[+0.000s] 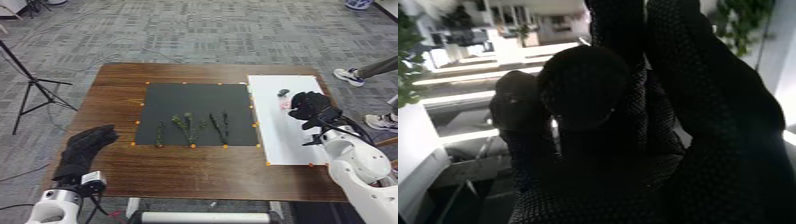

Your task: Arrange flowers

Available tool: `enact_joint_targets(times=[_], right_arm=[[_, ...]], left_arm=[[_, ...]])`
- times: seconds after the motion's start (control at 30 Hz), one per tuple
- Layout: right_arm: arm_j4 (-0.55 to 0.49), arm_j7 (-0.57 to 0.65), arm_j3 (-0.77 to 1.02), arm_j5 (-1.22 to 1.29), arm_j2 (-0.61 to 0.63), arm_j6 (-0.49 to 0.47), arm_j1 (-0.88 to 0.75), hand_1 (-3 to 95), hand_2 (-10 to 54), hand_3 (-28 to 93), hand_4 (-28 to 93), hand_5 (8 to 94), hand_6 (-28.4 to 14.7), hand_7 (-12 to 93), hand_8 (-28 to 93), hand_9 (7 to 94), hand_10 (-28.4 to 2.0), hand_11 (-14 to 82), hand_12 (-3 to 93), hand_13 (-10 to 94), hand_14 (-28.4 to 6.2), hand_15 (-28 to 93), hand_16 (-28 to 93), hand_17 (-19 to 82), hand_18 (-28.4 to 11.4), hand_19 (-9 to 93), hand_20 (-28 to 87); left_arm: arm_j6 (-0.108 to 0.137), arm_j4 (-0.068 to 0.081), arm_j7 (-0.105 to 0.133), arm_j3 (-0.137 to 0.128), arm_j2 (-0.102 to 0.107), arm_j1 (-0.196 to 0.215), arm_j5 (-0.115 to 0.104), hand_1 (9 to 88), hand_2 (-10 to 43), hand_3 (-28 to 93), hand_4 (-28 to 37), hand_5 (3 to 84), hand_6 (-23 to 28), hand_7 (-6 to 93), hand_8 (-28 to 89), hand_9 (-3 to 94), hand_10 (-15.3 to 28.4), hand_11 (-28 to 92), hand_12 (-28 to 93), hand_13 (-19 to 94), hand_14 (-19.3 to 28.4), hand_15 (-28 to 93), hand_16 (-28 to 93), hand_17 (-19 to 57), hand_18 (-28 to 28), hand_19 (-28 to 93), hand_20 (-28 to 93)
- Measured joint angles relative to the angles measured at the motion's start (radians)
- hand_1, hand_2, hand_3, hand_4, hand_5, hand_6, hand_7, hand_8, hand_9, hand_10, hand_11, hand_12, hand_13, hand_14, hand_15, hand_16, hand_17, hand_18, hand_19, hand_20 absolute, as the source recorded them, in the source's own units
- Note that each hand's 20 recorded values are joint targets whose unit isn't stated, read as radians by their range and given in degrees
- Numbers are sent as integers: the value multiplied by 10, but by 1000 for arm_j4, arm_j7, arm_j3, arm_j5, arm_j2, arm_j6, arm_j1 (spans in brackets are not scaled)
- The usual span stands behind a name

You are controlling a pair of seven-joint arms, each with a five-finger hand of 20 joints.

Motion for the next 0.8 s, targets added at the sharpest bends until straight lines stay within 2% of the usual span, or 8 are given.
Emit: enact_joint_targets(times=[0.2, 0.3, 0.33, 0.4, 0.47, 0.53, 0.6, 0.8], right_arm=[[-124, 16, -74, 82, 41, -16, 68, 594, -95, 613, -230, 748, 21, 344, 109, 908, -67, 118, 456, 866, -29, 582, 361, 488, -198, 922, 524], [-155, 10, -153, 126, 35, -26, 160, 593, -95, 613, -231, 749, 22, 344, 108, 908, -65, 115, 454, 866, -28, 582, 363, 489, -194, 924, 522], [-162, 1, -179, 139, 28, -30, 192, 592, -95, 614, -231, 749, 23, 344, 107, 909, -65, 114, 453, 866, -28, 582, 364, 489, -194, 925, 521], [-172, -31, -223, 152, 6, -44, 252, 591, -95, 614, -231, 749, 24, 345, 107, 909, -65, 113, 453, 866, -27, 582, 365, 489, -193, 926, 520], [-175, -73, -268, 152, -27, -55, 309, 591, -95, 615, -231, 748, 25, 346, 107, 909, -64, 110, 451, 866, -26, 582, 366, 489, -192, 926, 519], [-173, -105, -319, 149, -64, -65, 360, 590, -95, 615, -231, 749, 25, 346, 105, 910, -64, 108, 450, 866, -26, 582, 366, 490, -190, 927, 519], [-162, -124, -375, 142, -109, -78, 409, 590, -95, 616, -231, 749, 25, 346, 105, 910, -64, 107, 448, 866, -25, 583, 367, 491, -190, 928, 518], [-99, -136, -491, 110, -261, -146, 489, 590, -95, 616, -233, 751, 25, 346, 101, 914, -66, 102, 441, 868, -24, 584, 367, 492, -189, 931, 517]], left_arm=[[11, 1, 0, -104, 31, 41, 2, 310, -12, 706, -123, 561, 27, 192, -71, 552, 140, 226, 140, 446, 177, 245, -9, 98, 117, 116, 213], [57, 5, 18, -129, 49, 47, 0, 293, 42, 705, -173, 575, 24, 200, -75, 566, 143, 229, 138, 452, 175, 244, -9, 106, 112, 116, 216], [86, 6, 34, -126, 55, 46, -2, 282, 80, 698, -202, 580, 23, 202, -76, 573, 144, 229, 137, 454, 174, 242, -11, 109, 110, 113, 215], [165, 9, 88, -103, 67, 37, -10, 257, 166, 682, -268, 587, 22, 200, -80, 583, 143, 225, 133, 452, 167, 226, -18, 117, 103, 101, 212], [258, 15, 156, -60, 80, 16, -21, 239, 234, 665, -279, 581, 16, 194, -84, 582, 142, 214, 125, 440, 159, 207, -25, 121, 96, 91, 209], [326, 19, 200, -18, 88, -12, -36, 237, 268, 648, -281, 572, 17, 185, -86, 581, 143, 207, 120, 434, 155, 193, -28, 121, 94, 85, 208], [349, 21, 204, 5, 90, -41, -48, 253, 292, 620, -282, 568, 21, 176, -86, 582, 143, 206, 118, 429, 153, 185, -29, 121, 92, 81, 207], [346, 21, 169, 13, 92, -83, -62, 257, 306, 612, -283, 563, 29, 172, -84, 586, 144, 204, 116, 427, 152, 182, -28, 121, 91, 80, 209]])
